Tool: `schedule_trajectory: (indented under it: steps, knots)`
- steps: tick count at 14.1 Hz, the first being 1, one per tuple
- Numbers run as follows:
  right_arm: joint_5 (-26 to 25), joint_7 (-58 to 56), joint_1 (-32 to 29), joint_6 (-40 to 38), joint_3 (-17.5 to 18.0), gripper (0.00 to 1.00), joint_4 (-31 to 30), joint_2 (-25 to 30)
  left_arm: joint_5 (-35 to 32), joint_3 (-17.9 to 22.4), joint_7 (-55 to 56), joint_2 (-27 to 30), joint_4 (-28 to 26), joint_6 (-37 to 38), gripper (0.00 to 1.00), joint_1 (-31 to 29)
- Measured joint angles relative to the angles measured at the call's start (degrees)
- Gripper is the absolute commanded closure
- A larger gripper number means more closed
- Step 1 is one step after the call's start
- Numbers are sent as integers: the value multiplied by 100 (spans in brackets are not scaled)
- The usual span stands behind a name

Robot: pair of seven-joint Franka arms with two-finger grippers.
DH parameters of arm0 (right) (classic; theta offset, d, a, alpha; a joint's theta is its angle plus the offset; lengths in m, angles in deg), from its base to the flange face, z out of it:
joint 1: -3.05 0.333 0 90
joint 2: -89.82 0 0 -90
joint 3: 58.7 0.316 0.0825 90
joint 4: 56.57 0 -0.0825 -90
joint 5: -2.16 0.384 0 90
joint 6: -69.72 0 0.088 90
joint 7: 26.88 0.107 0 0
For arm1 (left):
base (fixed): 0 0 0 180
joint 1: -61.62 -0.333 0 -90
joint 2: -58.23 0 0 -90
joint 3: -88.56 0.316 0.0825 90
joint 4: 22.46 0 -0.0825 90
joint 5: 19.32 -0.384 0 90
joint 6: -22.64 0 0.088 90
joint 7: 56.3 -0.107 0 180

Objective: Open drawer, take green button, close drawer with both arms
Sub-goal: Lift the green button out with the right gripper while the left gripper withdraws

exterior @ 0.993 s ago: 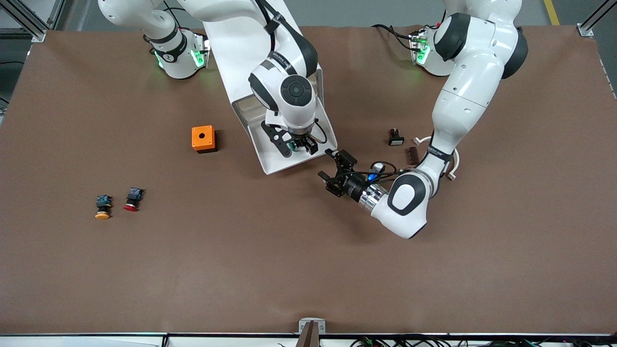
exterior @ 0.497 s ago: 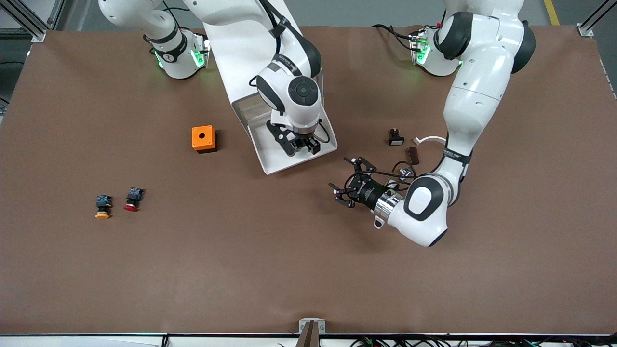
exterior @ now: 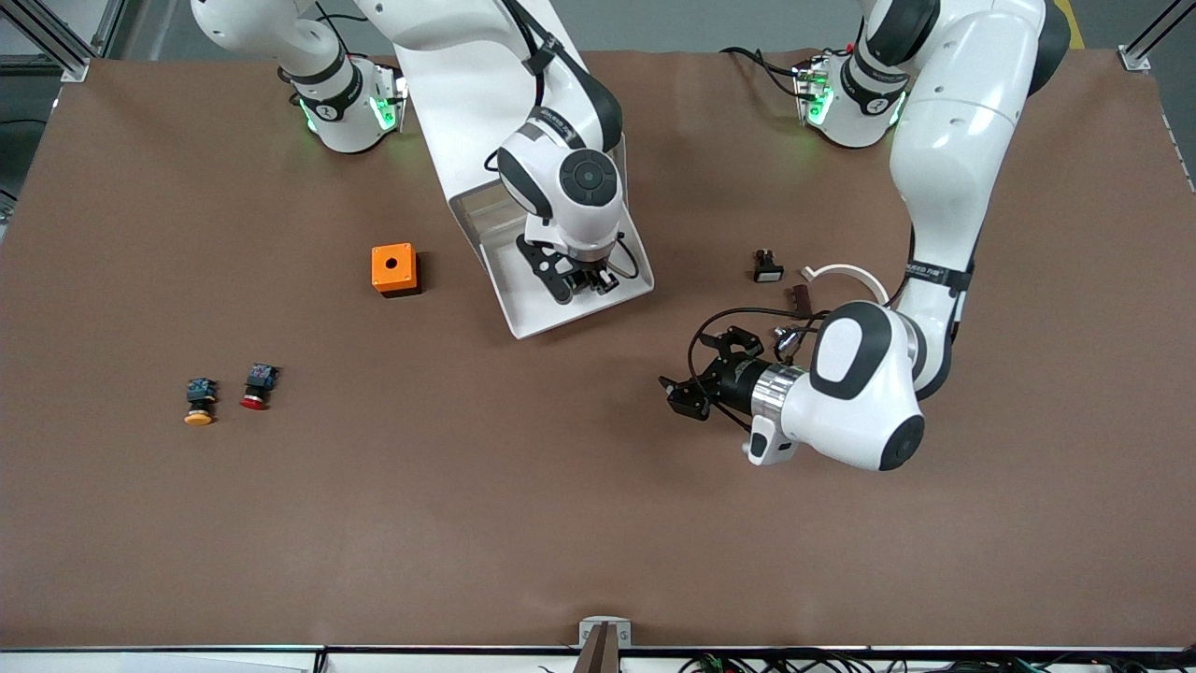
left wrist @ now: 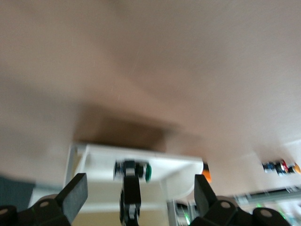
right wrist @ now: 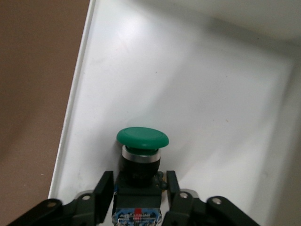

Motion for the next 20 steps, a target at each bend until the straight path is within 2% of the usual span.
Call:
schedule_trajectory:
  steps: [4, 7, 9, 12, 16, 18, 20]
  knots:
    - [0, -22, -28, -70, -31, 98, 100, 6, -1420, -8, -25, 222, -14, -832, 0, 550]
    - [0, -698, -337, -1017, -96, 99, 570, 135, -2050, -9, -25, 220, -67, -1183, 0, 742]
    - [-2, -1733, -726, -1742, -116, 98, 763, 426, -2597, -11, 66, 221, -123, -1390, 0, 893]
    - [-11, -3640, -1370, -2583, -159, 98, 795, 997, -2941, -12, 601, 221, -325, -1658, 0, 1107]
    - [-41, -5463, -2305, -2985, -173, 99, 782, 1538, -3454, -19, 1406, 218, -584, -1748, 0, 1377]
    - [-77, -6483, -2864, -3070, -179, 98, 739, 1693, -3505, -19, 1656, 217, -717, -1819, 0, 1541]
    - [-214, -7556, -3495, -3046, -185, 94, 666, 1748, -3509, -25, 1697, 216, -846, -1912, 0, 1678]
